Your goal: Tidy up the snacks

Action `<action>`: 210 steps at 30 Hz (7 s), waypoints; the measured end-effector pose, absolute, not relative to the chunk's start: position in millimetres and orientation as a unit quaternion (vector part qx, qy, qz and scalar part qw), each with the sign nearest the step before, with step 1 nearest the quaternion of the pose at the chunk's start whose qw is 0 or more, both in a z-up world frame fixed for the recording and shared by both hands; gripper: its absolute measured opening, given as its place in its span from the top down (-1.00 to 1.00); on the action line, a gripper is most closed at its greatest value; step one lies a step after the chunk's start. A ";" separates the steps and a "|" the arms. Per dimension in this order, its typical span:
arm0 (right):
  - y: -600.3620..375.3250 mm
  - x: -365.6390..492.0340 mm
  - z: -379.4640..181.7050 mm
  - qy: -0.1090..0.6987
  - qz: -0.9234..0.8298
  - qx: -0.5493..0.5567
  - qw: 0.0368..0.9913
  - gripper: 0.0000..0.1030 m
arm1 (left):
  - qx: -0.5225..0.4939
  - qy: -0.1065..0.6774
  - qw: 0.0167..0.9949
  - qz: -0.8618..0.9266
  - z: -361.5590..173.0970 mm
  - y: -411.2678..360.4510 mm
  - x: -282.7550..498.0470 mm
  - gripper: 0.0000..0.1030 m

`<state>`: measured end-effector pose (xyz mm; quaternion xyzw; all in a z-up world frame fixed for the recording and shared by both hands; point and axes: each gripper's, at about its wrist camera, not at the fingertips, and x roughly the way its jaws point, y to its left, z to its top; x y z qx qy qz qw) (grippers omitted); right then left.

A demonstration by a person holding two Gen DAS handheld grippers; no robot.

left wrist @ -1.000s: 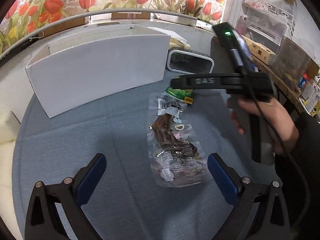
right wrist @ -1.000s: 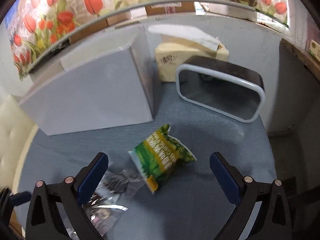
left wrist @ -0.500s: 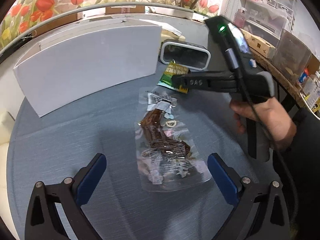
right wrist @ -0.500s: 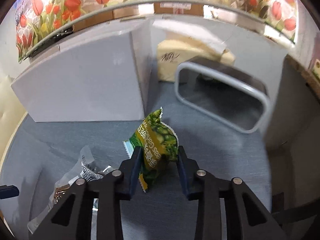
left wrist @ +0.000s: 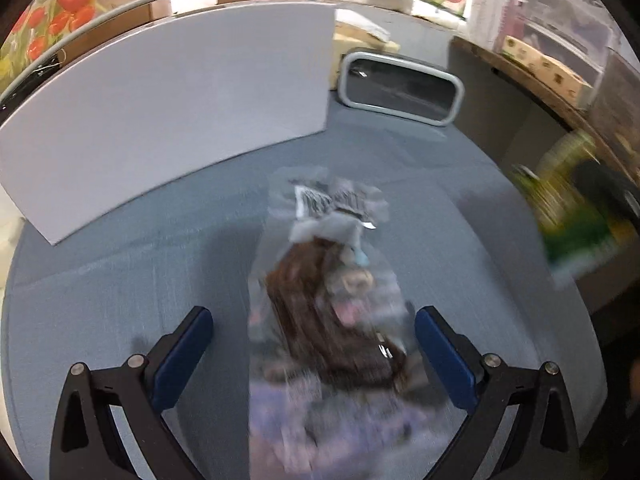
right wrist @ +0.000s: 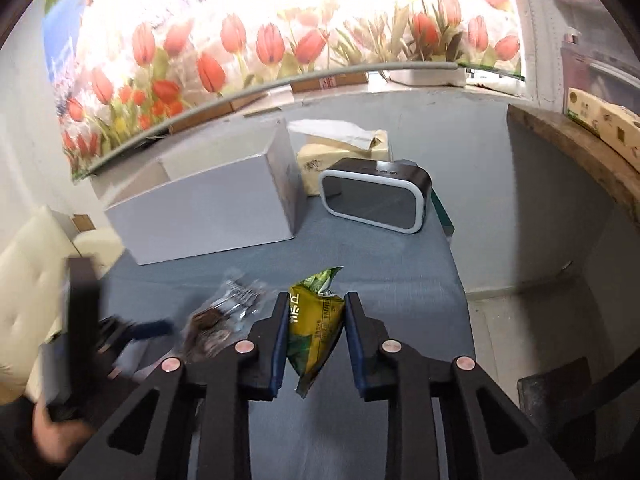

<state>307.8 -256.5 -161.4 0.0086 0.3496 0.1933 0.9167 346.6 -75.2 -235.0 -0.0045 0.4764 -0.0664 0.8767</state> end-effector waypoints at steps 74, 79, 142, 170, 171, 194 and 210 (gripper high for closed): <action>-87.2 479.8 -103.4 0.304 0.226 -0.009 0.925 -1.00 | -0.060 0.349 0.935 0.023 -93.7 120.2 429.7 -1.00; -88.7 446.1 -96.7 0.313 0.216 -0.054 0.923 -1.00 | 0.011 0.327 0.941 0.085 -73.3 99.7 393.5 -1.00; -186.5 128.6 -30.6 0.250 0.260 -0.016 0.933 -1.00 | -0.061 0.278 0.958 0.010 -10.7 9.7 66.2 -1.00; -182.1 127.8 -30.7 0.250 0.268 -0.022 0.930 -1.00 | -0.064 0.284 0.957 0.009 -15.9 10.5 66.9 -1.00; -182.0 127.5 -31.2 0.250 0.268 -0.022 0.930 -1.00 | -0.064 0.285 0.956 0.010 -15.7 10.3 66.7 -1.00; -181.5 124.8 -33.5 0.249 0.268 -0.028 0.930 -1.00 | -0.061 0.290 0.955 0.002 -18.3 4.5 68.0 -1.00; -181.0 123.8 -36.7 0.253 0.270 -0.027 0.929 -1.00 | -0.063 0.292 0.954 0.003 -20.1 7.5 68.0 -1.00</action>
